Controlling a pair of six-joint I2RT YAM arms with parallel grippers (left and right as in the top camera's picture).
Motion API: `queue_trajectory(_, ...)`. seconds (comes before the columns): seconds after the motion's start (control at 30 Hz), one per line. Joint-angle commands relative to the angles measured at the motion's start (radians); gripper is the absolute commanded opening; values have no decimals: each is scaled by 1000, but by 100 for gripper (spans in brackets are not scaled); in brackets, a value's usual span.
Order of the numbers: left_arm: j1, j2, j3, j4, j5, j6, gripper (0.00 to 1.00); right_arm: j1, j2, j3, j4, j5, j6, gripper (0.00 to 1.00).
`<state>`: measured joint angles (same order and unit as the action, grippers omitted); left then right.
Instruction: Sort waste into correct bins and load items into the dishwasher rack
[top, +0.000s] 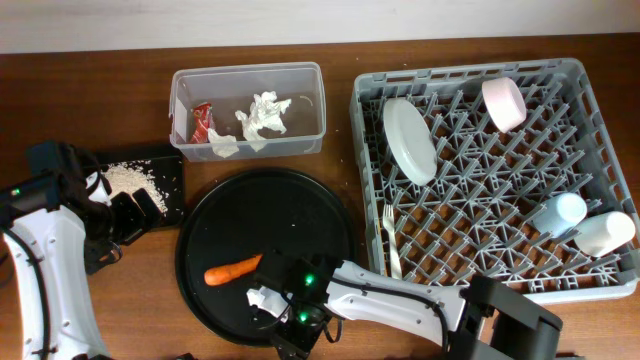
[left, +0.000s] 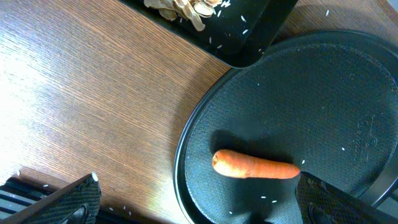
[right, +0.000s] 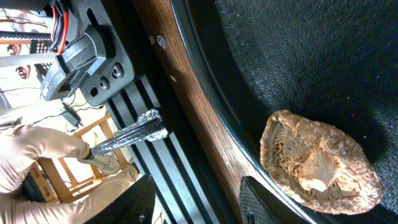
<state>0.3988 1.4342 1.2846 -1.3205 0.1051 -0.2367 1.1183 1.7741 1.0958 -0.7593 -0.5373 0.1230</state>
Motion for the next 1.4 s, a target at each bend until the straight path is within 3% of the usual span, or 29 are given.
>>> queue_trajectory(0.0, 3, -7, -5, -1, 11, -13, 99, 5, 66, -8, 17, -28, -11, 48)
queue_trajectory(0.17, 3, -7, -5, 0, 11, -13, 99, -161, 74, 30, 41, -27, 5, 49)
queue_trajectory(0.27, 3, -7, -5, -1, 11, -13, 99, -269, 74, 111, 28, 89, 3, 51)
queue_trajectory(0.4, 3, -7, -5, 0, 11, -13, 99, -301, 68, 267, -175, 135, -71, 55)
queue_trajectory(0.57, -5, -7, -5, 1, 33, 3, 99, -303, 3, 345, -316, 392, 161, 63)
queue_trajectory(0.67, -76, -7, -5, 11, 33, 29, 99, -331, -116, 346, -336, 472, 235, 67)
queue_trajectory(0.73, -169, -7, -5, 14, 34, 32, 99, -436, -253, 346, -386, 471, 234, 68)
queue_trajectory(0.87, -323, -7, -40, 6, 195, -143, 99, -655, -428, 346, -515, 472, 187, 76)
queue_trajectory(0.9, -372, -7, -84, 26, 256, -252, 99, -732, -458, 346, -551, 471, 169, 77)
queue_trajectory(1.0, -477, -7, -259, 143, 254, -618, 99, -874, -472, 345, -615, 471, 138, 79)
queue_trajectory(1.1, -504, -7, -393, 266, 231, -869, 99, -906, -472, 345, -629, 472, 115, 80)
queue_trajectory(1.27, -504, -7, -495, 336, 189, -970, 99, -906, -472, 345, -628, 472, 90, 80)
queue_trajectory(1.37, -504, -7, -568, 459, 106, -1045, 99, -906, -472, 345, -629, 471, 90, 80)
